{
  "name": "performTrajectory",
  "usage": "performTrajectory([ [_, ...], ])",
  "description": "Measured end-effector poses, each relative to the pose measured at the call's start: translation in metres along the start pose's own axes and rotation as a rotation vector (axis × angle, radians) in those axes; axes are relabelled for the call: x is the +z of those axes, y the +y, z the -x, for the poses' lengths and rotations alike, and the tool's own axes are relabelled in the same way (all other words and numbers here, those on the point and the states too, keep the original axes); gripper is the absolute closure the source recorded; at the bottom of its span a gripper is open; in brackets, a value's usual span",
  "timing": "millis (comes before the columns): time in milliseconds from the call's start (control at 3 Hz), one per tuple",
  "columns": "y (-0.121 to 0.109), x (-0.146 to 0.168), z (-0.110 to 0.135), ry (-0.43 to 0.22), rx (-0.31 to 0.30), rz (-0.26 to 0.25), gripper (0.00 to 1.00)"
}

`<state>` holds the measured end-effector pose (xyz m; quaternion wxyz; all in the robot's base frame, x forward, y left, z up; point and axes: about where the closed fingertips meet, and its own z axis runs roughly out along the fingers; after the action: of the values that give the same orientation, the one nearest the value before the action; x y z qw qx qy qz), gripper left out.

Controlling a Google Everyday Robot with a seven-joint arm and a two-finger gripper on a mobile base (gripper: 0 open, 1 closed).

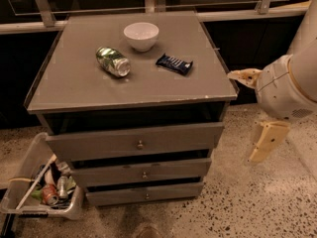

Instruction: Open top drawer

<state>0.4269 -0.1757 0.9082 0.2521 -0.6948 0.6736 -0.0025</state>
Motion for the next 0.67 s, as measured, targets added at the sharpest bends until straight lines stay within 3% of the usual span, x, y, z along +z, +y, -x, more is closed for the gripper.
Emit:
performTrajectory([
  [333, 0.0, 0.0, 0.0, 0.0, 0.001, 0.0, 0.0],
  [667, 0.007, 0.015, -0.004, -0.039, 0.028, 0.007, 0.0],
])
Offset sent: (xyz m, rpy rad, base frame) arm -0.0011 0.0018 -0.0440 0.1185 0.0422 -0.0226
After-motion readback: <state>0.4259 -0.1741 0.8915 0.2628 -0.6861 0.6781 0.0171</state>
